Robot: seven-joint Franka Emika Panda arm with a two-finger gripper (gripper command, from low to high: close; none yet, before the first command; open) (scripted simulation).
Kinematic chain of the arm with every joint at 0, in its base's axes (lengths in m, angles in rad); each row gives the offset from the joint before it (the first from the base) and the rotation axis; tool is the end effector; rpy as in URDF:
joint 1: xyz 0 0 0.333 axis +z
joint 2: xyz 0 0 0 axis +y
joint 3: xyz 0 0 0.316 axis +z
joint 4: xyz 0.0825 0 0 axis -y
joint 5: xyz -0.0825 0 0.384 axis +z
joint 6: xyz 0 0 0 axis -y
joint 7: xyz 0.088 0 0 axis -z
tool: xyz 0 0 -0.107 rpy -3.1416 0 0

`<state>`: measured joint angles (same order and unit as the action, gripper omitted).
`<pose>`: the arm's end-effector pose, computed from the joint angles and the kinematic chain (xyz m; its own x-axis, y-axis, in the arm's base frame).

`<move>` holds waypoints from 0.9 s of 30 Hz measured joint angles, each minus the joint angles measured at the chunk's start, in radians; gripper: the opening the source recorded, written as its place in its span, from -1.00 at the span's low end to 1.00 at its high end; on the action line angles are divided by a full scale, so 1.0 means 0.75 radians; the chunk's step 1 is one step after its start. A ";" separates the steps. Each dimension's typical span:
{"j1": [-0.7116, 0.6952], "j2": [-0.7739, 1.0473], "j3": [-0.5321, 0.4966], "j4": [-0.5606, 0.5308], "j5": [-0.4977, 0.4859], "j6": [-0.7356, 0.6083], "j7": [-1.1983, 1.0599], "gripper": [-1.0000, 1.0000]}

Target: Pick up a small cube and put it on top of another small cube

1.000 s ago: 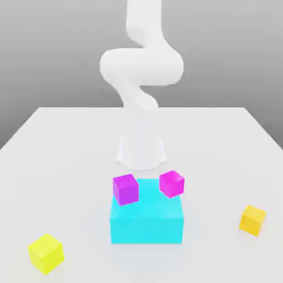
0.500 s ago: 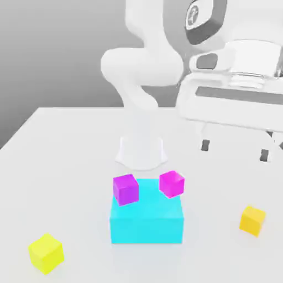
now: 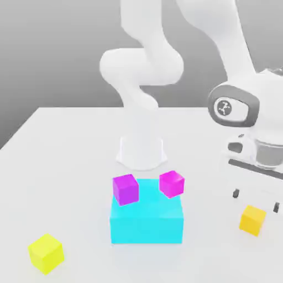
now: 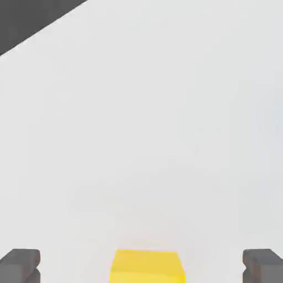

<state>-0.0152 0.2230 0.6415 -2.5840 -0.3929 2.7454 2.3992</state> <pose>0.3395 0.2807 0.1962 0.1492 -0.9888 0.0099 -0.9887 -0.1493 -0.0150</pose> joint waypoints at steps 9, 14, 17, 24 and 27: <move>0.277 0.281 -0.332 0.079 -0.352 0.176 0.300 -1.00; 0.278 0.281 -0.332 0.079 -0.351 0.180 0.300 -1.00; 0.245 0.255 -0.292 0.070 -0.319 0.161 0.275 -1.00; 0.046 0.027 -0.033 -0.005 0.010 0.028 0.026 -1.00; -0.066 -0.006 -0.068 0.009 0.084 -0.009 -0.036 -1.00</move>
<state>-0.0646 0.2188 0.5907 -2.5770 -0.3301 2.7390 2.3719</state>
